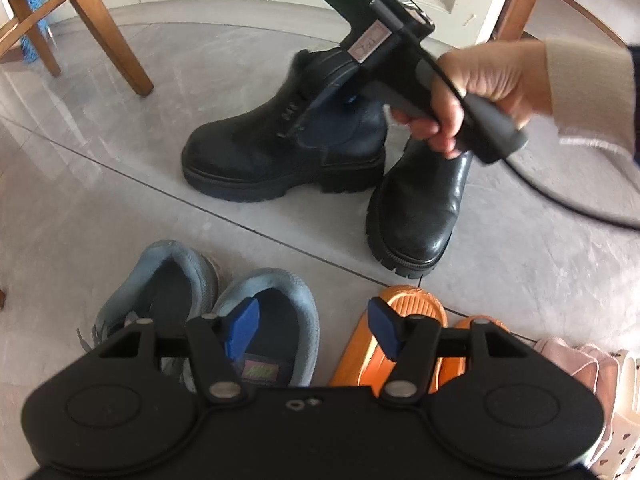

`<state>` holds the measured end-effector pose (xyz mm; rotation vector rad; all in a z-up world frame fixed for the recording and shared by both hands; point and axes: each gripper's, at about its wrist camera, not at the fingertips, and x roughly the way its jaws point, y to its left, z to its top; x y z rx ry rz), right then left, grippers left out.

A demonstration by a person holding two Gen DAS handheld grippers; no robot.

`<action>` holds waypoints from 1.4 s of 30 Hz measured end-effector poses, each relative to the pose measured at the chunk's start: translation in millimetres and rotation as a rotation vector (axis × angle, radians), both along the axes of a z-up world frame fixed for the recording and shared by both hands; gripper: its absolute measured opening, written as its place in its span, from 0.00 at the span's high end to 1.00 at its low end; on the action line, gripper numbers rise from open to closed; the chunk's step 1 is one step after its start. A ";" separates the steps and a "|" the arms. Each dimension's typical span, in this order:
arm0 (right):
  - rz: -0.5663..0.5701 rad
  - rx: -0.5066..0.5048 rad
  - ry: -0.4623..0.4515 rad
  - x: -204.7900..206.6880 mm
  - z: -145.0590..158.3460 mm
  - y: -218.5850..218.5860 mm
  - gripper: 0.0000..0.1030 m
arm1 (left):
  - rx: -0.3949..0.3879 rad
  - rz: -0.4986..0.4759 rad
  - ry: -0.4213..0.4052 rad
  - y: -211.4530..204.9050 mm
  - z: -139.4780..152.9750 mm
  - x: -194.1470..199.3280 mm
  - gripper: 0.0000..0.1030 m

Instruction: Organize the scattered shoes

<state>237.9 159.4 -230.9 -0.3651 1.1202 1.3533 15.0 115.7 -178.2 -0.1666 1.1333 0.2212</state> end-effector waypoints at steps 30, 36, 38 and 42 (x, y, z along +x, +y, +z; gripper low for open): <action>-0.217 0.694 0.293 38.3 177.2 -209.2 0.93 | 0.012 0.099 -0.020 -1.7 16.2 -5.3 0.41; -0.206 0.570 0.194 42.0 198.4 -333.8 0.93 | 0.034 0.046 -0.031 -26.6 28.2 10.9 0.41; -0.224 0.517 0.178 40.1 186.1 -362.8 0.92 | 0.038 0.023 -0.035 -35.3 29.6 17.5 0.41; -0.294 0.414 0.201 30.1 130.8 -416.1 0.92 | 0.061 -0.011 0.001 -51.5 24.4 30.4 0.41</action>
